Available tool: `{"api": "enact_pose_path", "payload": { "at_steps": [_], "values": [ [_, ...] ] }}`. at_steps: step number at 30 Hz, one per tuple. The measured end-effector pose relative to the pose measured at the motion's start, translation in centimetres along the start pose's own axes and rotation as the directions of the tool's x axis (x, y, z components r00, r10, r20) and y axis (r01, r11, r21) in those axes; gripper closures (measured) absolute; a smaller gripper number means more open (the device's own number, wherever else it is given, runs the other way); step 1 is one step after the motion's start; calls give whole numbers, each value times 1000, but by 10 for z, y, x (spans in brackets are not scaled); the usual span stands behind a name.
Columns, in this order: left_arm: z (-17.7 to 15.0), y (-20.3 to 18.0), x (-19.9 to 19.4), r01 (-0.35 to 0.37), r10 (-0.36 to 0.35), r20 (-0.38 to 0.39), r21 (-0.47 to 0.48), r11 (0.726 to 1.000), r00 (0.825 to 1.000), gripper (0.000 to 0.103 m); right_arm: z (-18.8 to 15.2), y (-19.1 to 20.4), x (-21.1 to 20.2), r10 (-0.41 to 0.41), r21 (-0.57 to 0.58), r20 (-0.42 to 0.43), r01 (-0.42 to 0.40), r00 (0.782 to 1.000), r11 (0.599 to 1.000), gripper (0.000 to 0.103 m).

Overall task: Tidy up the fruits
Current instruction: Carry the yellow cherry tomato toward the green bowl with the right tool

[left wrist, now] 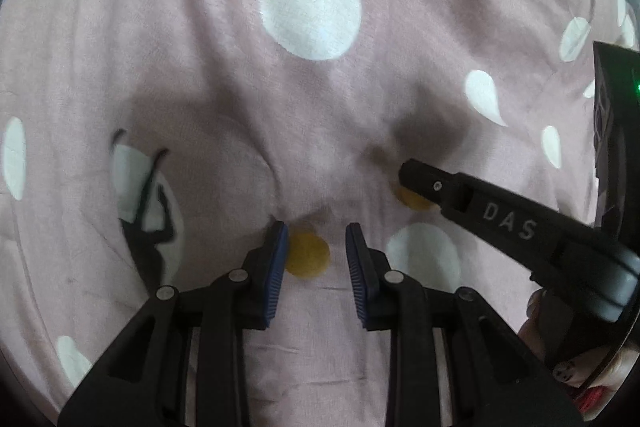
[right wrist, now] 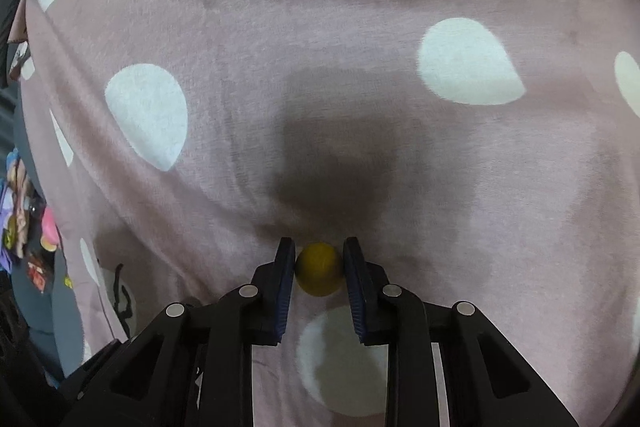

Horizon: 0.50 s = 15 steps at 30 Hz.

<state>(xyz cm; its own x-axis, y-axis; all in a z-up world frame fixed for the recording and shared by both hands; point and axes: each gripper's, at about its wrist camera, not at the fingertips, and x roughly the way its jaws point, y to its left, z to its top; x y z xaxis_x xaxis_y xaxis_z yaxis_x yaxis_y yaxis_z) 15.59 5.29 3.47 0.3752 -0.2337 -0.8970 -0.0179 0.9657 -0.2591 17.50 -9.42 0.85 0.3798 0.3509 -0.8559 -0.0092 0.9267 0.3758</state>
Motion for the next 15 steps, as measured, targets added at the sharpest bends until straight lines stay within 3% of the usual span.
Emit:
{"api": "enact_pose_path", "payload": {
  "at_steps": [2,3,7,11,15],
  "values": [
    [-1,4,2,95,-96,-32,-51,994,995,76,-4,-1,-7,0,4,11,0,1000,1000,76],
    [-1,3,1,106,-108,-30,-54,993,994,76,-5,-2,-10,-4,3,17,4,1000,1000,76],
    [0,-1,-15,22,-21,48,-15,1000,999,76,-6,6,-22,-30,0,45,30,999,1000,76],
    [-3,-3,1,25,-25,-13,-8,1000,1000,75,-10,6,-36,-50,-2,69,50,996,999,76],
    [-2,-4,14,-18,18,-27,2,1000,999,75,-19,15,-43,-74,-20,87,76,993,997,76]
  ]
}}
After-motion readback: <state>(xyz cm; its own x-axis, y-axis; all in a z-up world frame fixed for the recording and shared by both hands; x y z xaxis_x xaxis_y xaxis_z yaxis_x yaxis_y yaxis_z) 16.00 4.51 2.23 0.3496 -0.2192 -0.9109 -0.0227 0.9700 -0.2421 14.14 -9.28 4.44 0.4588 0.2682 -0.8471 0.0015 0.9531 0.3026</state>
